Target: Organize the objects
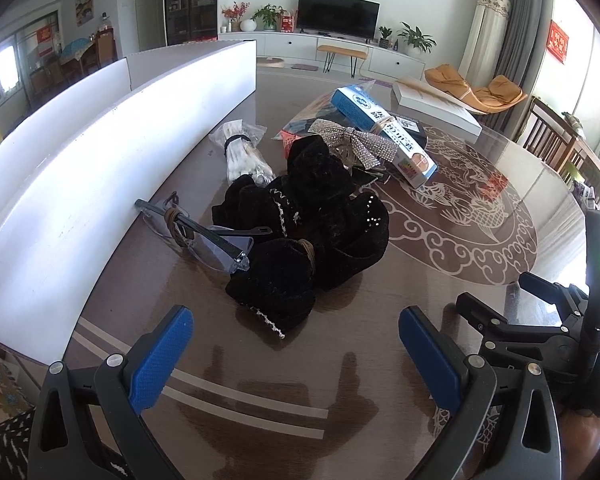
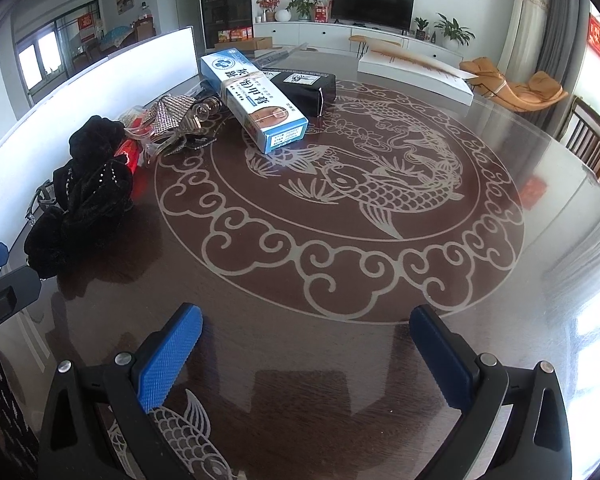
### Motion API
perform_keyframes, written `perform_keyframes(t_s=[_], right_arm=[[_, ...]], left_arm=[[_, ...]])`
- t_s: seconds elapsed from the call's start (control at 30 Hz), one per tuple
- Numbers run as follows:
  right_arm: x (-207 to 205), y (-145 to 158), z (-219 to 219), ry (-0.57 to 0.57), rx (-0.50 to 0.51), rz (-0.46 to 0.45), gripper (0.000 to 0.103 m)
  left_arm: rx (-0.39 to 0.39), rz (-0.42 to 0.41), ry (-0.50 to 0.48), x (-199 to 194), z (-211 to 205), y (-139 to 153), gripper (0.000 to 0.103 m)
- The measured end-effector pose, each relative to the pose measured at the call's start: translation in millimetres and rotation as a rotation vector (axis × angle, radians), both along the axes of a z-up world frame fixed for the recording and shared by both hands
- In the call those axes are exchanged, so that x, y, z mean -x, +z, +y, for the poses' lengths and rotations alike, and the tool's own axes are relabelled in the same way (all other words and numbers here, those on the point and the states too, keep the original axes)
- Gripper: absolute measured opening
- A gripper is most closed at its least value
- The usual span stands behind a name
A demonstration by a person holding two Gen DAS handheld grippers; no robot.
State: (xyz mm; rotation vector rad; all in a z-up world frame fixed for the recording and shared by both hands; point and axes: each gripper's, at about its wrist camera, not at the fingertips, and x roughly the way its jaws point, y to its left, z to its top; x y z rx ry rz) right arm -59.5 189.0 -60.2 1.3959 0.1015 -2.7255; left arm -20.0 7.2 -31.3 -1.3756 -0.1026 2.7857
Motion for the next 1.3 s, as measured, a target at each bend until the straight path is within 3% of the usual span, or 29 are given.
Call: perform_keyframes(t_s=[1.3], right_arm=[[-0.1,-0.3,0.2,0.0,0.007,-0.001,0.103]], left_arm=[[-0.062,-0.066,0.03,5.9,-7.5,-10.6,0.103]])
